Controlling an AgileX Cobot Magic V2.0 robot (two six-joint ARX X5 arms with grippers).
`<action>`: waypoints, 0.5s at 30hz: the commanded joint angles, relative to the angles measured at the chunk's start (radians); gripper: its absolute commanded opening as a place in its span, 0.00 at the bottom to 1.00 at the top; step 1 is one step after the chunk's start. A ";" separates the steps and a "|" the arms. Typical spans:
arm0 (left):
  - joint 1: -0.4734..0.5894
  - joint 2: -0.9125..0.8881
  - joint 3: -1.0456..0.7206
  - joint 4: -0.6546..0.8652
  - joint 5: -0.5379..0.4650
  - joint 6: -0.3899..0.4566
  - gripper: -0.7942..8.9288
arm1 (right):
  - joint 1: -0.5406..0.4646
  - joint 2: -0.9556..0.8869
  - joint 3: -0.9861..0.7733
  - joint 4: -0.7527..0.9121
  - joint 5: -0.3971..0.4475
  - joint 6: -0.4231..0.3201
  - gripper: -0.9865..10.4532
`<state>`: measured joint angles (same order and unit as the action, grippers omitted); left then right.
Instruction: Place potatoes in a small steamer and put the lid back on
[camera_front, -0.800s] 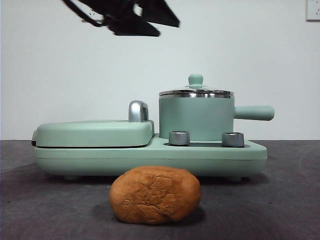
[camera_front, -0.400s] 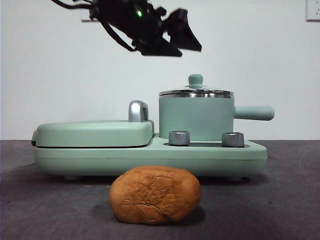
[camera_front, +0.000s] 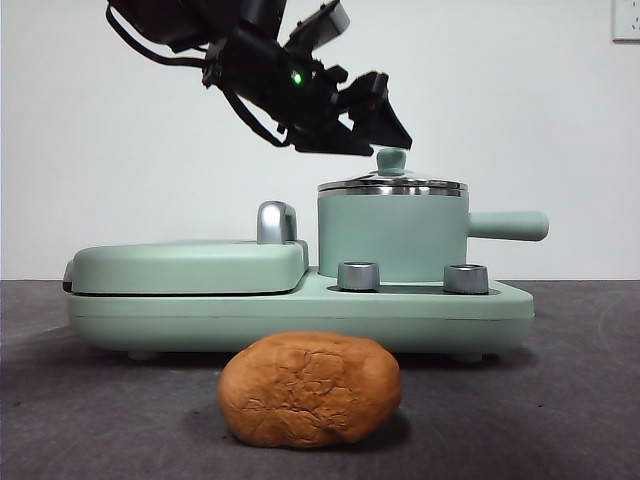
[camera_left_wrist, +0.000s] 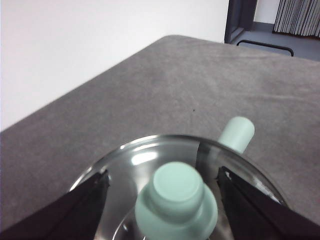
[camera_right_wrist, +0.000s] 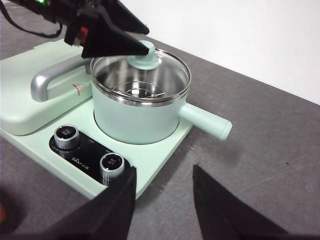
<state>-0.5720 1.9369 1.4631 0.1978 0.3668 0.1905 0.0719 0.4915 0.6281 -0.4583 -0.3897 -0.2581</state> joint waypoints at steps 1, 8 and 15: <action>-0.010 0.034 0.025 0.011 -0.002 -0.001 0.43 | 0.004 0.004 0.019 0.007 0.002 -0.005 0.24; -0.011 0.047 0.025 0.012 -0.001 -0.002 0.43 | 0.004 0.004 0.019 0.007 0.002 -0.005 0.24; -0.013 0.053 0.025 0.013 -0.001 -0.002 0.43 | 0.003 0.004 0.019 0.007 0.002 -0.005 0.24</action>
<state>-0.5747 1.9652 1.4631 0.1993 0.3656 0.1905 0.0719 0.4915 0.6281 -0.4591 -0.3897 -0.2577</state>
